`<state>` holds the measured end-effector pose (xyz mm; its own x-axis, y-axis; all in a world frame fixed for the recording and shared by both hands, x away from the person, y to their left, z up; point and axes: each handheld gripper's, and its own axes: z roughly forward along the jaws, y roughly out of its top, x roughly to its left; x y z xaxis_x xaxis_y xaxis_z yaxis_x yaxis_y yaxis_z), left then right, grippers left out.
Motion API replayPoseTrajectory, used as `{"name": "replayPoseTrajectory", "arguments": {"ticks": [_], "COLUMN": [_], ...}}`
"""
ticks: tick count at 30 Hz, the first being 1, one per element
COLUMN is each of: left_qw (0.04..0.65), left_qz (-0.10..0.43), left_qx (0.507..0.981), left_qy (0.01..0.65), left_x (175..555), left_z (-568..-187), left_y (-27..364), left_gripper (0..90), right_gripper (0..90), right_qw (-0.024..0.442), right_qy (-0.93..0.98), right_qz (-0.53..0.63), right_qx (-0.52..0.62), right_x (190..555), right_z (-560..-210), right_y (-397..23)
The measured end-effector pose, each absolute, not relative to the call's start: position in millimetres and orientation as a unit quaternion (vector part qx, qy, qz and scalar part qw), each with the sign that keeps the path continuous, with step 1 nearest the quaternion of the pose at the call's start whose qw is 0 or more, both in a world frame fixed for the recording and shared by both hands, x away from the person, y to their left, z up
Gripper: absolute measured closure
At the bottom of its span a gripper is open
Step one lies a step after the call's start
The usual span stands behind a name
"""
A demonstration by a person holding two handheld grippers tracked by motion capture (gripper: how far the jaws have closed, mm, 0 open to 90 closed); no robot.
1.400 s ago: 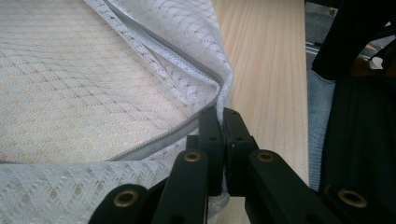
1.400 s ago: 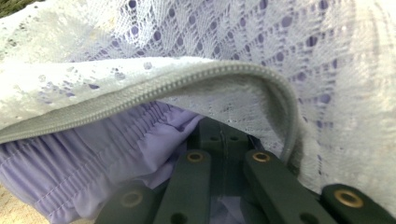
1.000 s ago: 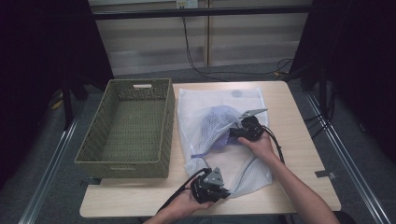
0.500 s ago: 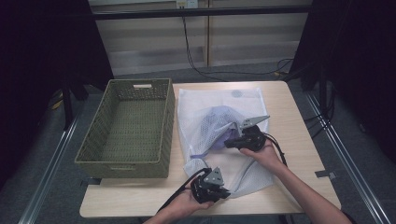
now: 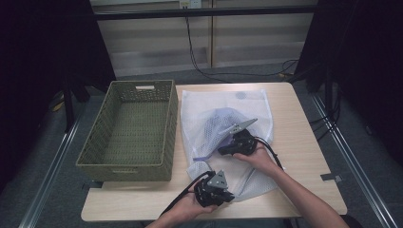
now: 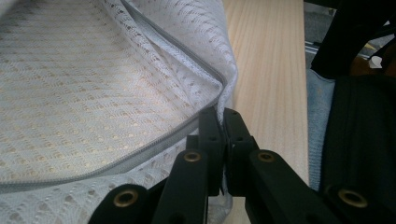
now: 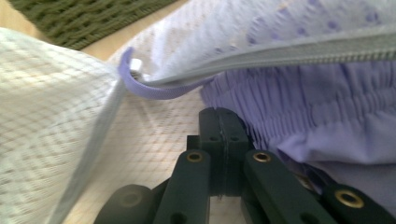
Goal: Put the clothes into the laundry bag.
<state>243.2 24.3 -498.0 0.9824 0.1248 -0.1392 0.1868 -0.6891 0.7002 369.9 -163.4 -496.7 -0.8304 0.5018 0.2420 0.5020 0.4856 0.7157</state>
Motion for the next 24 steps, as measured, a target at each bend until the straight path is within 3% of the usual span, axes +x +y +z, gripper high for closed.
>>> {"name": "replayPoseTrajectory", "arguments": {"ticks": [24], "left_qw": [0.388], "left_qz": [-0.034], "left_qx": [0.917], "left_qy": [0.083], "left_x": [241], "left_z": [-498], "left_y": [23], "left_gripper": [88.4], "right_gripper": [90.0], "right_qw": [-0.063], "right_qy": [-0.832], "right_qz": [-0.4], "right_qx": [-0.381], "right_x": [416], "right_z": [-506], "right_y": [-148]}}
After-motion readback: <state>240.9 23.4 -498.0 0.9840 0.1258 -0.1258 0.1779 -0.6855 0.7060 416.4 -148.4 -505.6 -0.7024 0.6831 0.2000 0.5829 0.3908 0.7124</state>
